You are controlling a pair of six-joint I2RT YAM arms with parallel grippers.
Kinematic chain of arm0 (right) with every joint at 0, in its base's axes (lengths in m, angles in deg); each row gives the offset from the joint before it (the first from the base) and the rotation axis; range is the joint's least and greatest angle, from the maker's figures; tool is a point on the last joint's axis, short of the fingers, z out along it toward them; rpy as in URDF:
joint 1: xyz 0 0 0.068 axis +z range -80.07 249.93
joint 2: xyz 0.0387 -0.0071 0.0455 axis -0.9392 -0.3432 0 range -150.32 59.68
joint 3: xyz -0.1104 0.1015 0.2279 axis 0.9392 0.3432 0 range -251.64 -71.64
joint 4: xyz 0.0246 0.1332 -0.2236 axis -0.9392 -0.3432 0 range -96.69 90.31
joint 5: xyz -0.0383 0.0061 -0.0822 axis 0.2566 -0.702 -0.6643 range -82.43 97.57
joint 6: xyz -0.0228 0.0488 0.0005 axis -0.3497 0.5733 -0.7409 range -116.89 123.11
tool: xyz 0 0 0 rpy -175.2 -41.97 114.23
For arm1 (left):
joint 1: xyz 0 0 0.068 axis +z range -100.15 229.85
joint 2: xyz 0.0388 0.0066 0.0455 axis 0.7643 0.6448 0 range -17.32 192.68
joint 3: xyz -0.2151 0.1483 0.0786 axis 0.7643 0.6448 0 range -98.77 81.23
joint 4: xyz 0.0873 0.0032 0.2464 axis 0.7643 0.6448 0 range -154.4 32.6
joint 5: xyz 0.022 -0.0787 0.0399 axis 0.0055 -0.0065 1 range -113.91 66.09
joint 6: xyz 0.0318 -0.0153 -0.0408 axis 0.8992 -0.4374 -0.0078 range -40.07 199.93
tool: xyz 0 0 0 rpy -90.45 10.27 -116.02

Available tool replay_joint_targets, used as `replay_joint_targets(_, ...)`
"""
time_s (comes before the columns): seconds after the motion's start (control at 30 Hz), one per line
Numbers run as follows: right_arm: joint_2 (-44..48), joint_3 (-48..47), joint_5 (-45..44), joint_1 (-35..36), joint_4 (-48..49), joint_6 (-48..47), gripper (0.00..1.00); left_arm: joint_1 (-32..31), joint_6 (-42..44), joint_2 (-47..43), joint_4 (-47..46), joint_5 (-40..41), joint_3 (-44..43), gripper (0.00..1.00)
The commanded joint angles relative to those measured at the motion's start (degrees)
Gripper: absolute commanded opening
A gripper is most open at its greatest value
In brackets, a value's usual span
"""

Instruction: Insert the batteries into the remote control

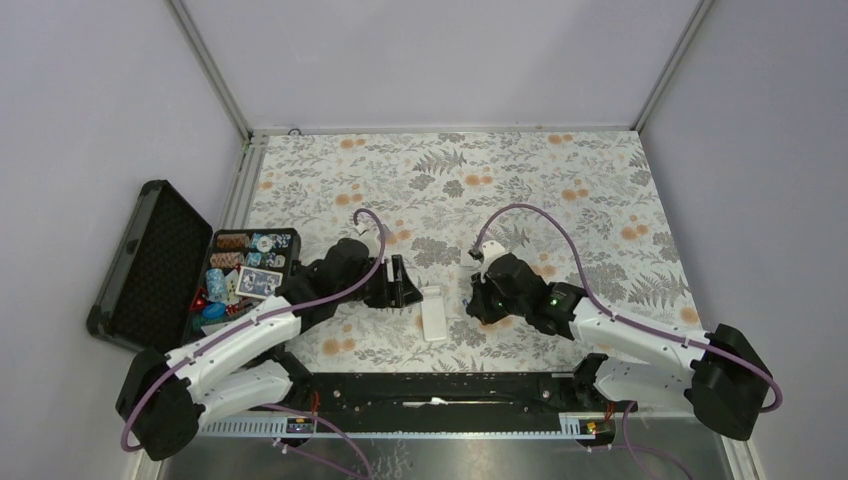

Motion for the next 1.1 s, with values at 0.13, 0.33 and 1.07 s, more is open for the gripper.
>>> replay_joint_targets(0.13, 1.83, 0.43, 12.55, -0.09, 9.64, -10.97, 0.0, 5.1, -3.84, -0.35, -10.15, -15.74, 2.67, 0.65)
replay_joint_targets(0.33, 1.64, 0.3, 20.09, 0.0, 15.28, -15.18, 0.0, 5.3, -6.86, 2.73, -15.58, -24.38, 3.17, 0.63)
replay_joint_targets(1.07, 3.44, -0.14, 25.73, 3.28, 18.41, -26.5, 0.0, 5.91, -12.45, 7.53, -25.17, -34.56, 6.12, 0.44)
